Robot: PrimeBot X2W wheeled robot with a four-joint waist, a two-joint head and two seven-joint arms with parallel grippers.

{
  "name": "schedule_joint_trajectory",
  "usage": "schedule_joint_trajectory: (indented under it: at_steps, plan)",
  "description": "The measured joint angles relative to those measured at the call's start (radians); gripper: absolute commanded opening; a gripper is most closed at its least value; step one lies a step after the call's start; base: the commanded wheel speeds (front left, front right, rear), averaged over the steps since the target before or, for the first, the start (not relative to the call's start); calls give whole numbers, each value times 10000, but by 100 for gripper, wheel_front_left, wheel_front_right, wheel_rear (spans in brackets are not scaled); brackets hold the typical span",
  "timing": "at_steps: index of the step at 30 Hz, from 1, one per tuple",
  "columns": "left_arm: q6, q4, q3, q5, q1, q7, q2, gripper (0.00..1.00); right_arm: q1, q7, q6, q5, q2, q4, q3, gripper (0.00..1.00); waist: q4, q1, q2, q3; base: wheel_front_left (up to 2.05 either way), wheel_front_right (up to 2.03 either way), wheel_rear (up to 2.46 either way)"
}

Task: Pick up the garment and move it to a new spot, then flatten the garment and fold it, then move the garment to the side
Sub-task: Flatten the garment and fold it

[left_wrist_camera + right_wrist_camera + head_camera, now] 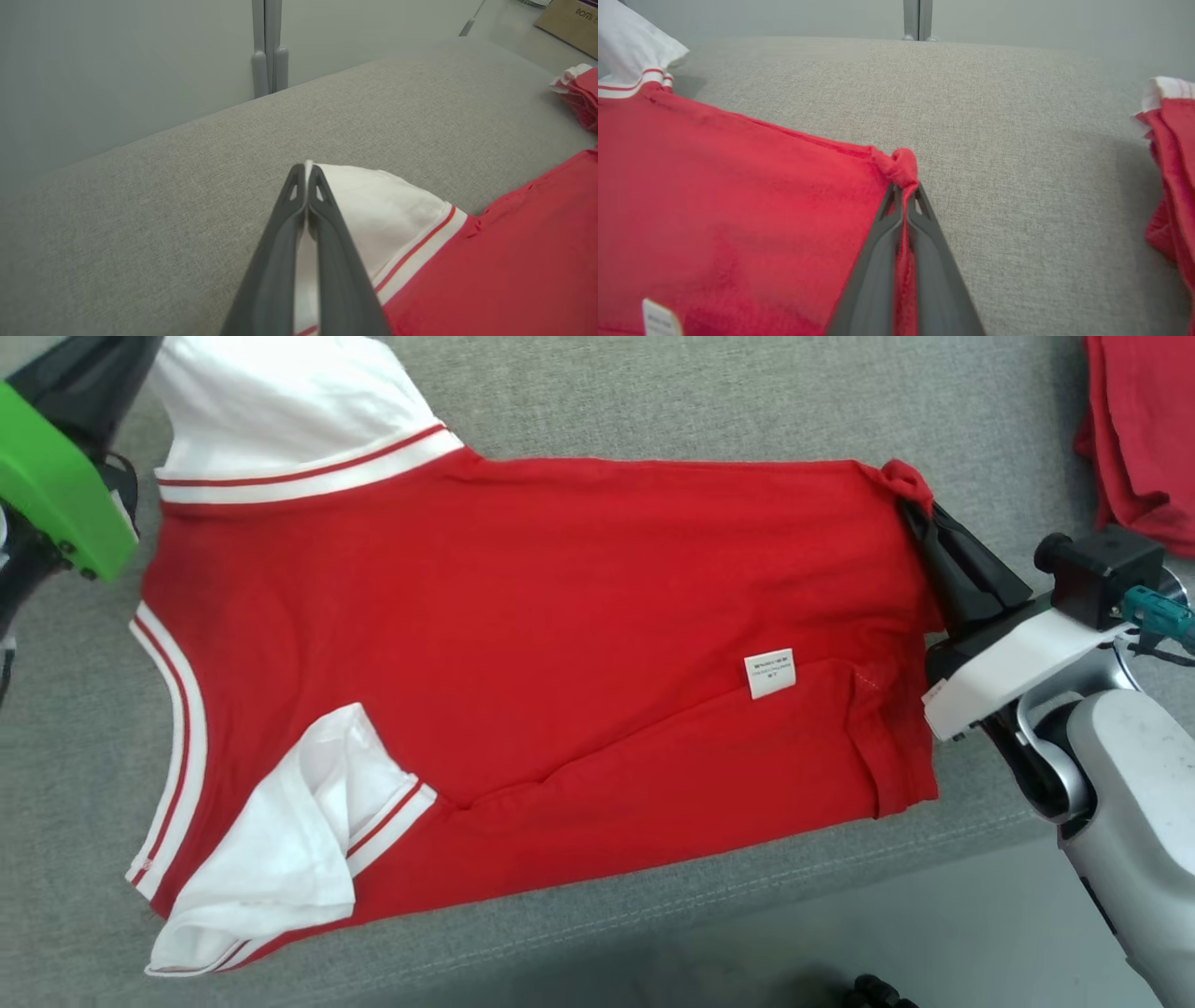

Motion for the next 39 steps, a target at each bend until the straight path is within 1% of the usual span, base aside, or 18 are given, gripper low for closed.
schedule_joint_trajectory:
  at_steps: [2,5,10,15,16,17,18,19,20,21,22,24,26,28,31,34,39]
  plan:
    - [242,-711,19,-23,422,-399,236,0,161,-94,0,-71,-119,52,-117,0,197,0,0,-131,0,0,0]
    - [819,-1912,6,90,1112,-978,640,0,469,-107,0,-113,-313,52,-161,0,489,0,0,-318,0,0,0]
    - [2165,-4077,25,268,2237,-1900,1360,0,907,-96,0,-117,-522,-150,-307,0,927,-1,0,-652,0,0,0]
    - [3432,-6015,146,288,3525,-2326,1797,0,1464,-98,-2,-311,-734,-504,-408,0,1270,-1,0,-999,0,0,0]
    - [3432,-6015,146,288,3525,-2326,1797,0,1464,-98,-2,-311,-734,-504,-408,0,1270,-1,0,-999,0,0,0]
    - [3854,-6585,234,286,4049,-2410,1847,0,1712,-69,0,-554,-840,-583,-470,0,1392,-1,0,-1131,0,0,0]
    - [4038,-6778,278,268,4330,-2420,1839,0,1844,-71,0,-568,-863,-616,-523,0,1446,-1,0,-1195,0,0,0]
    - [4328,-6916,280,326,4600,-2422,1847,0,1968,-65,0,-562,-867,-660,-546,0,1497,-1,0,-1260,0,0,0]
    - [4328,-6916,280,326,4600,-2422,1847,0,1968,-65,0,-562,-867,-660,-546,0,1497,-1,0,-1260,0,0,0]
    - [4592,-6995,276,447,4864,-2424,1868,0,2099,21,0,-546,-884,-700,-546,0,1550,-1,0,-1323,0,0,0]
    - [4753,-7102,362,414,5175,-2441,1827,0,2214,36,0,-550,-913,-754,-539,0,1600,-1,0,-1378,0,0,0]
    - [5020,-7348,779,274,5845,-2468,1398,0,2368,94,0,-548,-936,-857,-548,0,1679,-1,0,-1491,0,0,0]
    - [5181,-7380,1151,278,6542,-2483,1093,0,2547,128,0,-548,-988,-890,-608,0,1747,-1,0,-1596,0,0,0]
    - [5233,-7365,1440,330,7266,-2483,773,0,2728,196,0,-546,-997,-895,-621,0,1805,-1,0,-1695,0,0,0]
    - [5083,-7225,1799,366,8215,-2483,265,0,2983,291,0,-514,-1055,-878,-571,0,1897,-1,0,-1837,0,0,0]
    - [4943,-6916,2186,380,9004,-2485,-82,0,3179,324,0,-483,-1108,-838,-612,0,1982,-1,0,-1976,0,0,0]
    - [4439,-6318,2458,378,9775,-2485,-577,0,3579,460,0,-293,-1051,-675,-732,0,2117,-1,0,-2168,0,0,0]
